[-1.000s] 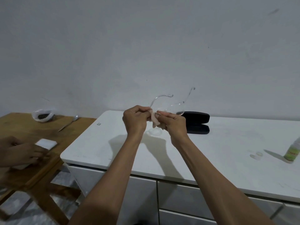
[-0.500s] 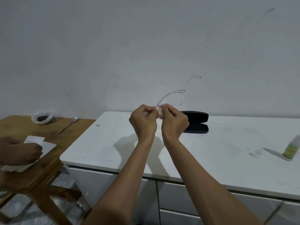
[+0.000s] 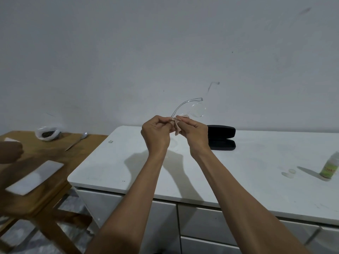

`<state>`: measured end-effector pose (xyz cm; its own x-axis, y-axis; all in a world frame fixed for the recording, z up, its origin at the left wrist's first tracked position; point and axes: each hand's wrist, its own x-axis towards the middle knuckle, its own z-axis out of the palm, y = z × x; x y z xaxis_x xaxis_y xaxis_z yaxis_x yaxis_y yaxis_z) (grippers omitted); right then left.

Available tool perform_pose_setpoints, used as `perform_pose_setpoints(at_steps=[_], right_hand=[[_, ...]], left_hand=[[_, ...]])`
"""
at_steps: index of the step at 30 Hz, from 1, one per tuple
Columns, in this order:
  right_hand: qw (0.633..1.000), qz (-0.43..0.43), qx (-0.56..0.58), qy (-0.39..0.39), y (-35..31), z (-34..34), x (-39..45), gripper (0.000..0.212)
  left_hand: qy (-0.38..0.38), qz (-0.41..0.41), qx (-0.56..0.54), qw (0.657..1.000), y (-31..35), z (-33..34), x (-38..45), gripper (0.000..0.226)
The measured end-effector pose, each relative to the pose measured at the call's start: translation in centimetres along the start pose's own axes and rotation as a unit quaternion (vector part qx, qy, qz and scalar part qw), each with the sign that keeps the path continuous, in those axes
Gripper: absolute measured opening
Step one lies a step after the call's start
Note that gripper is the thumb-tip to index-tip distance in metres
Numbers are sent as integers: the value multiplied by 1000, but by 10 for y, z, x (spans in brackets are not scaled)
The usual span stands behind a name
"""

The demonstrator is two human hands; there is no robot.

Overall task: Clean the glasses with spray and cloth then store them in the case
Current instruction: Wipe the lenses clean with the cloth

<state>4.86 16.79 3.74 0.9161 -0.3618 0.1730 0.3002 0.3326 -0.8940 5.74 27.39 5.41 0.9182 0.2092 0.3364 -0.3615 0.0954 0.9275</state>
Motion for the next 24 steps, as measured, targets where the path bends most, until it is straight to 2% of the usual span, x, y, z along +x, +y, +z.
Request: perform_pose_setpoints(at_steps=[3, 7, 9, 11, 13, 15, 20, 24], right_hand=[[999, 17, -2, -33, -5, -7, -7, 12], [996, 12, -71, -49, -6, -18, -9, 11], [997, 1, -83, -9, 0, -16, -10, 11], [994, -22, -77, 76, 6, -8, -12, 9], [987, -34, -38, 155, 10, 0, -14, 13], [980, -37, 2, 195, 11, 8, -15, 14], [963, -39, 99, 247, 7, 17, -7, 19], [962, -35, 146, 230, 4, 21, -2, 21]], left_hand=[[-6, -15, -9, 1000, 1, -3, 2, 17], [0, -33, -5, 999, -2, -9, 2, 20], [11, -34, 3, 999, -4, -9, 2, 19], [27, -22, 23, 999, -4, -6, -1, 15], [27, -7, 33, 999, 0, 2, -6, 10], [24, 1, 25, 999, 3, 7, -10, 7], [14, 26, 34, 999, 4, 16, -17, 8], [19, 28, 34, 999, 2, 18, -16, 16]])
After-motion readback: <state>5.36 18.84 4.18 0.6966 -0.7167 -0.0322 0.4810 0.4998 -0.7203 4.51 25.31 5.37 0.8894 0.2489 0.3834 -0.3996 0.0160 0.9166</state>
